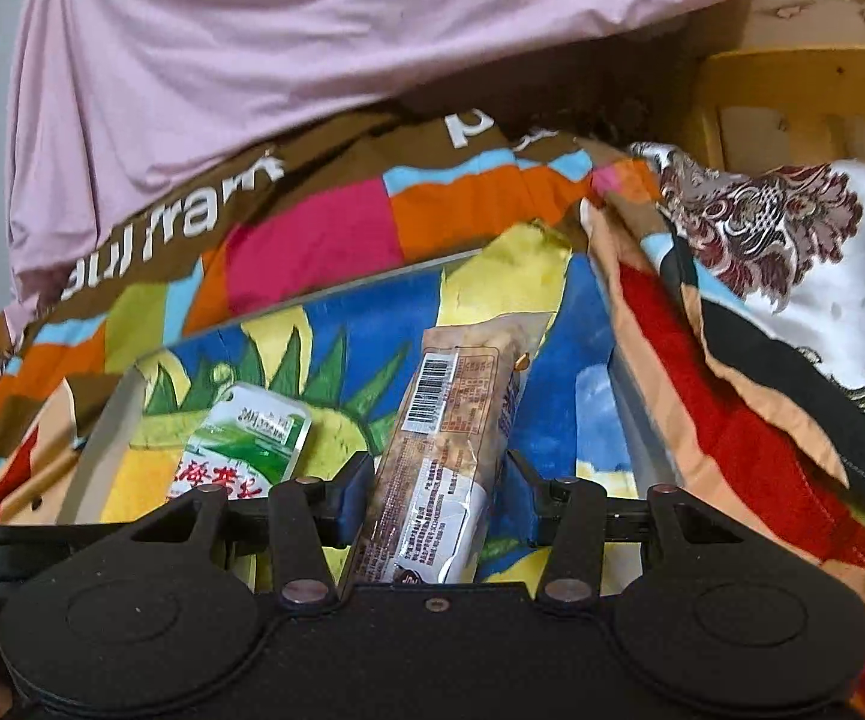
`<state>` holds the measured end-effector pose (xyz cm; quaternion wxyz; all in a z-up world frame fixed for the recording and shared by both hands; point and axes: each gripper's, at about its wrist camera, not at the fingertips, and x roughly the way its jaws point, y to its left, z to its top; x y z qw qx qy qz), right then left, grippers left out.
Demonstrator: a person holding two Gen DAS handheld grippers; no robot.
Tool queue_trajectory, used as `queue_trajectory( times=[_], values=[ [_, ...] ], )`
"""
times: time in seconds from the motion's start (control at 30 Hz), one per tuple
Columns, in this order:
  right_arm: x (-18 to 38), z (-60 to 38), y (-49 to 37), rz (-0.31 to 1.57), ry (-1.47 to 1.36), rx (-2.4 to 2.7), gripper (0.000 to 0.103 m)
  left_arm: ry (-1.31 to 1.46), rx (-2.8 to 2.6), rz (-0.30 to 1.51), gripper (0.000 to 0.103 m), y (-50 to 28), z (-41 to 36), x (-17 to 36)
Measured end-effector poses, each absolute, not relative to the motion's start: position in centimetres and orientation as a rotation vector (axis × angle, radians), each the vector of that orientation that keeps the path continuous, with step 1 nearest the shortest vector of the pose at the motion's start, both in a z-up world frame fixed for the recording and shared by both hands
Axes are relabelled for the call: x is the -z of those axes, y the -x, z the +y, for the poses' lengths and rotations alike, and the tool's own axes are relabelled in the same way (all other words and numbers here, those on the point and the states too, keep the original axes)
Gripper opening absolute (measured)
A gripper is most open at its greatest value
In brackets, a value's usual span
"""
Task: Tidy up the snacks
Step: 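Carry both snacks over the dinosaur tray and open both tools to drop them, then lift both tools from the tray back toward the remaining snacks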
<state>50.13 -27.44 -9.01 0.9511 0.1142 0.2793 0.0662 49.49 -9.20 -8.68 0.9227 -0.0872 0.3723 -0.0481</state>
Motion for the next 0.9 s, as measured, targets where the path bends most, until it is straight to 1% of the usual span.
queue_trajectory(
  times=[0.07,0.1,0.17,0.2,0.23,0.3,0.37,0.4,0.43,0.47,0.53,0.63,0.73,0.77,0.9],
  values=[
    [9.2,-27.3,-50.3,0.584,-0.225,-0.138,0.049,0.179,0.095,0.771,0.051,-49.4,-9.2,9.0],
    [9.2,-27.2,-50.3,0.590,-0.221,-0.139,0.051,0.181,0.094,0.773,0.051,-49.4,-9.2,9.1],
    [9.2,-27.1,-50.3,0.596,-0.210,-0.137,0.052,0.183,0.098,0.771,0.057,-49.3,-9.2,9.2],
    [9.2,-27.1,-50.3,0.599,-0.208,-0.138,0.056,0.186,0.099,0.773,0.059,-49.3,-9.1,9.2],
    [9.1,-27.1,-50.3,0.598,-0.203,-0.137,0.060,0.192,0.099,0.776,0.062,-49.2,-9.0,9.2],
    [8.8,-27.1,-50.1,0.591,-0.189,-0.133,0.064,0.204,0.101,0.782,0.064,-49.1,-8.8,9.2],
    [8.3,-27.2,-49.7,0.578,-0.179,-0.129,0.070,0.217,0.096,0.779,0.069,-48.8,-8.5,9.1],
    [7.9,-27.2,-49.4,0.565,-0.177,-0.129,0.074,0.230,0.098,0.773,0.070,-48.7,-8.2,8.9],
    [7.4,-27.2,-49.1,0.552,-0.175,-0.129,0.077,0.244,0.099,0.766,0.073,-48.4,-7.9,8.7],
    [6.8,-27.3,-48.7,0.533,-0.173,-0.129,0.079,0.256,0.099,0.760,0.076,-48.2,-7.7,8.5],
    [5.6,-27.3,-47.6,0.493,-0.164,-0.128,0.086,0.269,0.097,0.742,0.079,-47.7,-7.2,7.7],
    [3.5,-27.3,-45.6,0.419,-0.151,-0.131,0.095,0.282,0.091,0.703,0.086,-46.6,-6.5,6.5],
    [1.5,-27.4,-43.3,0.347,-0.147,-0.131,0.102,0.303,0.081,0.647,0.093,-44.9,-5.5,5.1],
    [0.8,-27.4,-42.4,0.324,-0.141,-0.132,0.102,0.313,0.076,0.626,0.096,-44.2,-5.2,4.5],
    [-1.3,-27.2,-38.7,0.253,-0.108,-0.115,0.102,0.316,0.052,0.537,0.102,-41.2,-4.1,2.3]
  ],
)
